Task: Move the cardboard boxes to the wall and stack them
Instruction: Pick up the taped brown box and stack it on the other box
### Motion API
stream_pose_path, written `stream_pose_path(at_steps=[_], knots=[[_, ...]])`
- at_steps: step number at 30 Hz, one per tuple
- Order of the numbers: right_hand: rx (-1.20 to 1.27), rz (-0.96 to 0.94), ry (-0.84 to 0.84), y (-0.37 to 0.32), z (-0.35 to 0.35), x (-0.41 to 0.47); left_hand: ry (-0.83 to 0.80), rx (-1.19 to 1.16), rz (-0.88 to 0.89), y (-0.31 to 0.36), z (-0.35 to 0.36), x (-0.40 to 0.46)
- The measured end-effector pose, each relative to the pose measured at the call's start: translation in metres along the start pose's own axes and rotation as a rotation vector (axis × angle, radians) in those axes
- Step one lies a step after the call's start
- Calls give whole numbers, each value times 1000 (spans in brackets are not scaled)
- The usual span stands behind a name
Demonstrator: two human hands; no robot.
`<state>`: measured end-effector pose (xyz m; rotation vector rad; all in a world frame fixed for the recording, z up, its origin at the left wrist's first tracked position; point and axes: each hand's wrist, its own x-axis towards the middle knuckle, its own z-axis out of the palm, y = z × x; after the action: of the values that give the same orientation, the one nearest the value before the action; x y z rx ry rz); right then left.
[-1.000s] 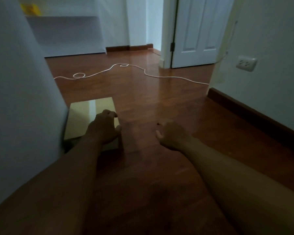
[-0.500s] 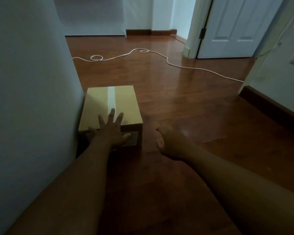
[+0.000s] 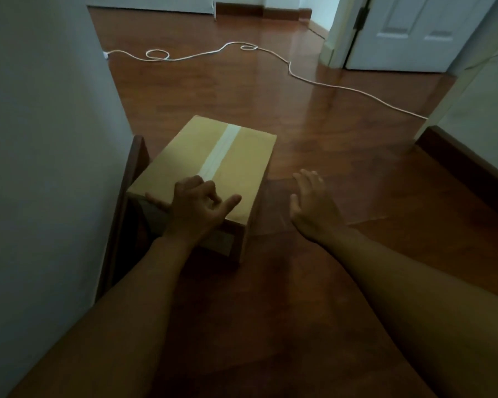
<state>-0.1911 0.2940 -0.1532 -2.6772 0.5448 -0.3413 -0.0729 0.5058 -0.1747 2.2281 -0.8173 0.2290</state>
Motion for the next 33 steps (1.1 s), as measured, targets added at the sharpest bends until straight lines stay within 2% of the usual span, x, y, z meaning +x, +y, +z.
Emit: stream_pose_path(at_steps=[2,6,11,15,20,22,28,30,33], knots=[[-21,42,-24,18,-1,3,-32,-15,30,-1,-4,2],[13,-1,-24,32,-4,12,-155,-118,49,3,-14,-2],[-94,-12,-174,46,-3,9,-314,-91,31,21,-7,5],[-111,45,-141,63,-9,-12,-427,0,41,24,8,18],[-254,139,-85,88,-28,-38,-664,131,141,45,24,54],[-293,197,-63,105,-39,-56,-680,147,156,57,41,63],[-391,390,6,174,-88,-125,-664,-64,-12,128,123,55],[-414,451,30,197,-105,-157,-742,-148,-56,170,154,44],[-383,596,52,226,-134,-211,-908,-216,44,226,193,25]])
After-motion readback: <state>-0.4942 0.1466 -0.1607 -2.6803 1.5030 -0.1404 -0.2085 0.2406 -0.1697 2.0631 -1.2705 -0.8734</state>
